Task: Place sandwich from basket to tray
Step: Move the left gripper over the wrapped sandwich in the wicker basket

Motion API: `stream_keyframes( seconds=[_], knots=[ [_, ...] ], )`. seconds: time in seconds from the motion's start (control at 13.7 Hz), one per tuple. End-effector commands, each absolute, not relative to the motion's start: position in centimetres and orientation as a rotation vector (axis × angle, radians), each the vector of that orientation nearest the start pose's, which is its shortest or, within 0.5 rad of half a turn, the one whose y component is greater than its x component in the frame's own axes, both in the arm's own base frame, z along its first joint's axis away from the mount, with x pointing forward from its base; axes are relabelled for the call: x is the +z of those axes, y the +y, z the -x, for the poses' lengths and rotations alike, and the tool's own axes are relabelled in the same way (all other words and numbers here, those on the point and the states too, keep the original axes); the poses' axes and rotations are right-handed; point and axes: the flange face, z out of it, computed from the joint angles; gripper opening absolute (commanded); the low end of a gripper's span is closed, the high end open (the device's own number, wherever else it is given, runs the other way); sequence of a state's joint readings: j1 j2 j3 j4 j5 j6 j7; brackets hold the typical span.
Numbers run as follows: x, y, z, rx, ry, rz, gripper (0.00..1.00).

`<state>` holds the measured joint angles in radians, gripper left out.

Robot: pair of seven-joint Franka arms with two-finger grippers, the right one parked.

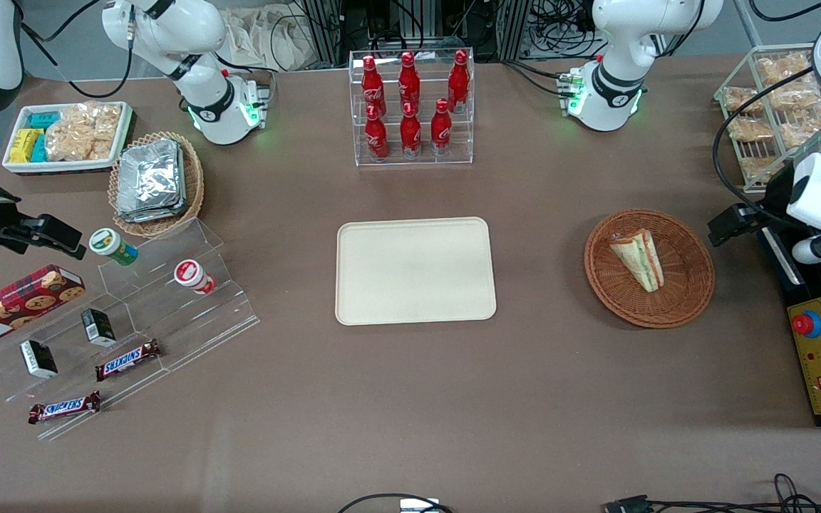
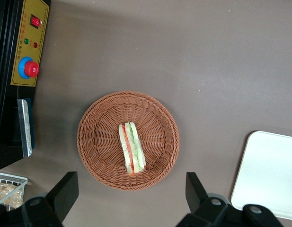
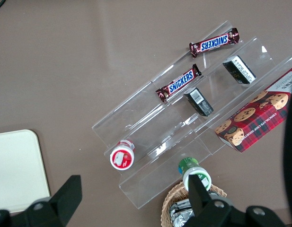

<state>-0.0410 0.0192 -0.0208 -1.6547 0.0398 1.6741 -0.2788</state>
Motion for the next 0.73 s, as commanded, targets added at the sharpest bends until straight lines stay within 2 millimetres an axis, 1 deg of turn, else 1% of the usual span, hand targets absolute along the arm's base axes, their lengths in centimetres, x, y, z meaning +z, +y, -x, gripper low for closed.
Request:
stream_keyframes(
  seconds=[0.0,0.07,0.22,0.36,0.51,0.66],
  knots=[
    [58.2,-3.3,-57.1,0.02,-0.332,3.073,1.0],
    [57.8,-3.3,-57.3,0.029,-0.332,3.072,1.0],
    [58.0,-3.4,-57.4,0.026,-0.331,3.078,1.0],
    [57.5,-3.5,-57.0,0.074,-0.333,3.07,1.0],
    [56.1,-3.5,-55.8,0.138,-0.361,3.055,1.0],
    [55.0,-3.0,-53.7,0.157,-0.408,3.044,1.0]
  ],
)
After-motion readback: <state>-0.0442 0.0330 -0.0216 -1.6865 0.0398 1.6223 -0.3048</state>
